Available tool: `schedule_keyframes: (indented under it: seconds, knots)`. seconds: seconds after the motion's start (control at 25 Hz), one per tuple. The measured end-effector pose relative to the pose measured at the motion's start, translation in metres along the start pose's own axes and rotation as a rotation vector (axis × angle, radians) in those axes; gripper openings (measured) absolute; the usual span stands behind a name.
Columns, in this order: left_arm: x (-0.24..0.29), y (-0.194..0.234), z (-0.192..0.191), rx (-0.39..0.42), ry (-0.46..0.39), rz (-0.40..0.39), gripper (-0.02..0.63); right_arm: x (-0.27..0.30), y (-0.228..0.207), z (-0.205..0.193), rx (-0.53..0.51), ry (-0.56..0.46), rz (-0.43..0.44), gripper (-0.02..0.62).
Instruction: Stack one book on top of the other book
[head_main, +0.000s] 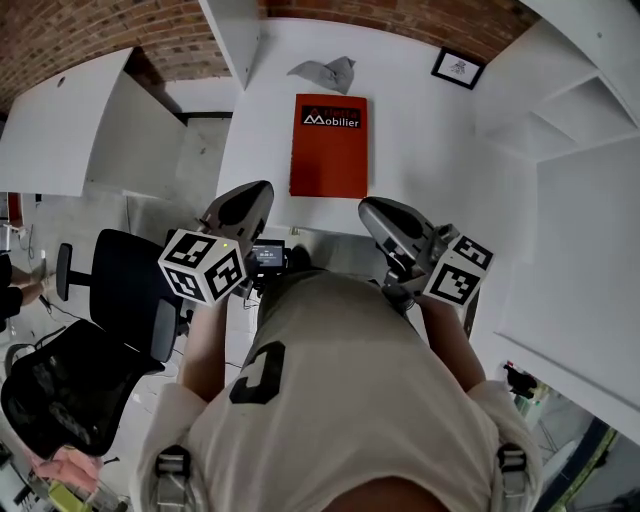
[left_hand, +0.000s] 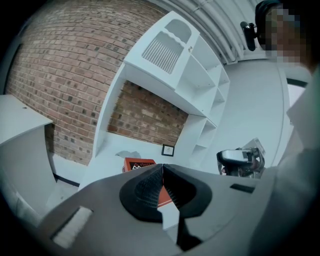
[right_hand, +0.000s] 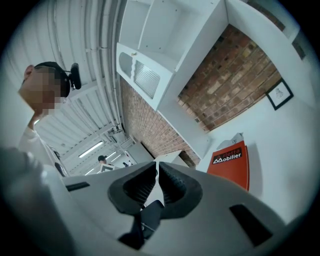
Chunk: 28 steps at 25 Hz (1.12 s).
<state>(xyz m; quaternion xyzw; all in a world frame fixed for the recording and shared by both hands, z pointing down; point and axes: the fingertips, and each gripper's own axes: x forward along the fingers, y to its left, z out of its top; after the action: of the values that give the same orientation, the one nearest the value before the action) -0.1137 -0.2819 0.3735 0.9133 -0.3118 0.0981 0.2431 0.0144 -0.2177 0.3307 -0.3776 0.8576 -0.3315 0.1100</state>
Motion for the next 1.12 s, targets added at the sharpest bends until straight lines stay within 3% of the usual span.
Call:
schedule_keyframes:
  seconds: [0.32, 1.12]
  knots:
    - [0.003, -0.045, -0.002, 0.013, -0.037, -0.042, 0.005, -0.054, -0.016, -0.007, 0.095, -0.052, -0.040, 0.017]
    - [0.009, -0.129, -0.025, 0.094, 0.003, -0.058, 0.005, -0.122, -0.005, -0.032, 0.124, -0.060, 0.010, 0.015]
